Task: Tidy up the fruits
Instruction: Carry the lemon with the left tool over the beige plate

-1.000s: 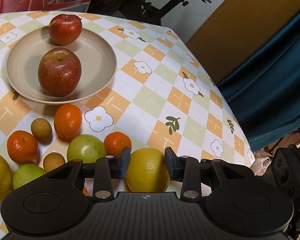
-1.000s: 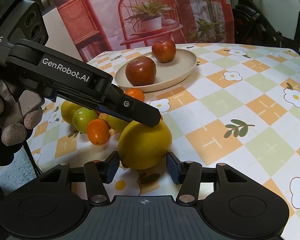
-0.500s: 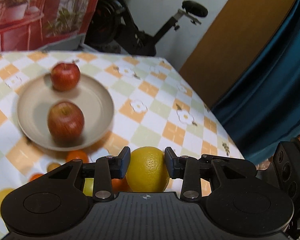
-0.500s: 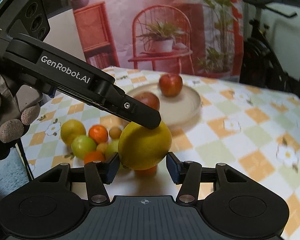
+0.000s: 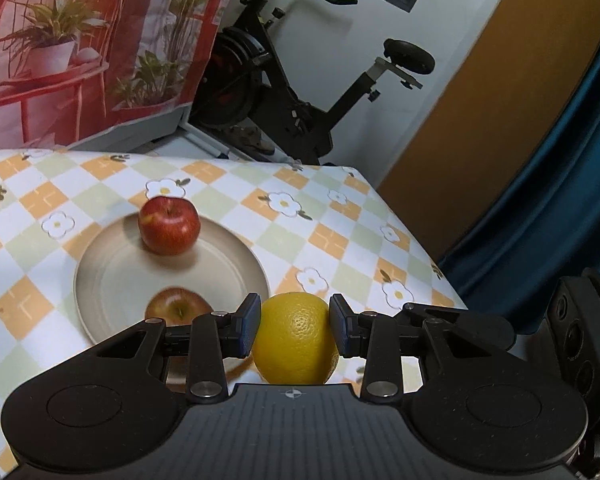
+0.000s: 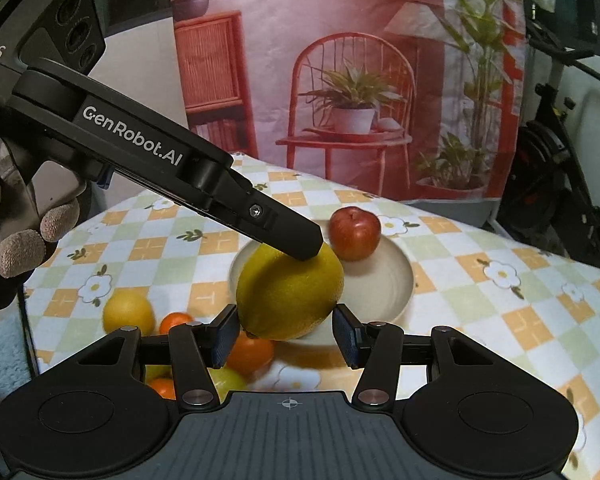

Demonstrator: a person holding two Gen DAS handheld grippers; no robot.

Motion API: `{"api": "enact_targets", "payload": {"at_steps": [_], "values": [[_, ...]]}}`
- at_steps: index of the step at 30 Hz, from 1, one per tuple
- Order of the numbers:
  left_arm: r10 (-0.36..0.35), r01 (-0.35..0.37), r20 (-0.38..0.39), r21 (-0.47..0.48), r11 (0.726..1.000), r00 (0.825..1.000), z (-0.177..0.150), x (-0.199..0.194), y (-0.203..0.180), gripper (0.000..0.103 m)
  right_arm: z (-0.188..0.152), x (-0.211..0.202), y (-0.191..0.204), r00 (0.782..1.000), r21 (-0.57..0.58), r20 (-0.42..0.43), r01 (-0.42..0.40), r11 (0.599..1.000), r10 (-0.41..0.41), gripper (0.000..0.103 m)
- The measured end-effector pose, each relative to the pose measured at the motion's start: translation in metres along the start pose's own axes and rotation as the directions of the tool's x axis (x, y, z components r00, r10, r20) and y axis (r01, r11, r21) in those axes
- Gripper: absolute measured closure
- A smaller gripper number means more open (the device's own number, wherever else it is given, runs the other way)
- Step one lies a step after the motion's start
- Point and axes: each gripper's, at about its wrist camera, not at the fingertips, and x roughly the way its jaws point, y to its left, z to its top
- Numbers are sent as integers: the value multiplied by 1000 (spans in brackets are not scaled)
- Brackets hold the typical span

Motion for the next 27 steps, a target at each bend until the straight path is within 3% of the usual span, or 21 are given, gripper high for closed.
{"api": "enact_targets", "payload": {"at_steps": [14, 27], "values": [[41, -41, -44, 3, 999, 998, 41, 53, 24, 63, 16, 50, -53, 1000, 20, -26, -15, 1000, 15, 56], [90, -93, -131, -18, 995, 987, 58, 99, 49, 63, 13, 104, -86, 995, 52, -94, -36, 998, 41, 56]]}}
